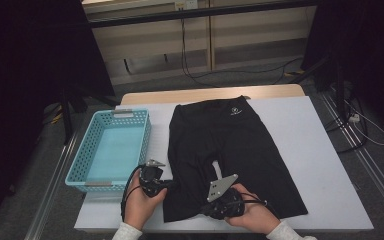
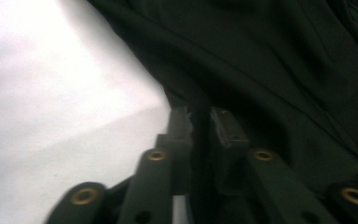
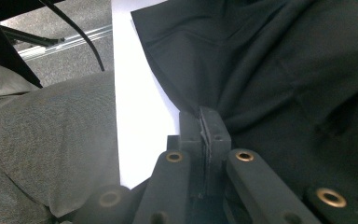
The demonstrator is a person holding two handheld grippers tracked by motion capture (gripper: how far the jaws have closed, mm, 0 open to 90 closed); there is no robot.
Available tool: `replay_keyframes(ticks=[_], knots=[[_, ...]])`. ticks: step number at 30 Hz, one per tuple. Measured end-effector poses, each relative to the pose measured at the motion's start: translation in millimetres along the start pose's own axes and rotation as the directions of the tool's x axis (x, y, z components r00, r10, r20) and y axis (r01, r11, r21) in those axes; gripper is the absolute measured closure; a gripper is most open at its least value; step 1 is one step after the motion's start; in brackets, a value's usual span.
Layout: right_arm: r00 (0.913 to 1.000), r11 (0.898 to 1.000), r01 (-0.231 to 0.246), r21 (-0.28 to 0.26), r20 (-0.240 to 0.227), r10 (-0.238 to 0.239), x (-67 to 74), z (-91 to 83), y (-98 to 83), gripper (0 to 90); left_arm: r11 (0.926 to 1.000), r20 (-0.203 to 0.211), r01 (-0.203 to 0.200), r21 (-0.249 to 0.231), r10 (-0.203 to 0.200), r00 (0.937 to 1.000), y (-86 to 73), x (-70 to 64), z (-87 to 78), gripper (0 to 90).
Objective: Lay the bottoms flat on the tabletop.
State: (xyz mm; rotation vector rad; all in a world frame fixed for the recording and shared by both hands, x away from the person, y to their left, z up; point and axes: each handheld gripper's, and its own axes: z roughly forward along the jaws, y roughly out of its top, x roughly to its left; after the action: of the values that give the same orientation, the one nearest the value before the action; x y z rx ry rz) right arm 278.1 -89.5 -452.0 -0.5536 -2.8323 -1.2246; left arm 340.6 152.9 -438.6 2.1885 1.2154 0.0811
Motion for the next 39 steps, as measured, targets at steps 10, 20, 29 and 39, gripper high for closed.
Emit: replay_keyframes(ticks=[10, 20, 29, 39], knots=[[1.0, 1.0, 0.0, -0.002, 0.0, 0.0, -0.4, 0.1, 0.0, 89.4, 0.9966, -0.017, 0.043, -0.07, -0.044, 0.9989, 0.9, 6.8, -37.3, 89.7], [0.9998, 1.0, -0.003, 0.016, -0.021, 0.003, -0.6, -2.3, 0.2, 89.5, 0.9933, -0.032, 0.037, -0.109, -0.041, 0.9987, 2.1, 8.8, -24.6, 57.3], [0.9992, 1.0, -0.005, 0.017, -0.04, 0.006, 0.9, -4.0, -2.6, 89.3, 0.9919, -0.1, 0.01, -0.126, -0.023, 0.9947, 14.2, 14.1, 4.9, 46.9], [0.9993, 1.0, -0.004, 0.012, -0.037, 0.005, 1.4, -3.3, -2.6, 89.1, 0.9966, -0.157, 0.019, -0.08, -0.031, 0.9872, 26.4, 13.8, 18.4, 73.3]])
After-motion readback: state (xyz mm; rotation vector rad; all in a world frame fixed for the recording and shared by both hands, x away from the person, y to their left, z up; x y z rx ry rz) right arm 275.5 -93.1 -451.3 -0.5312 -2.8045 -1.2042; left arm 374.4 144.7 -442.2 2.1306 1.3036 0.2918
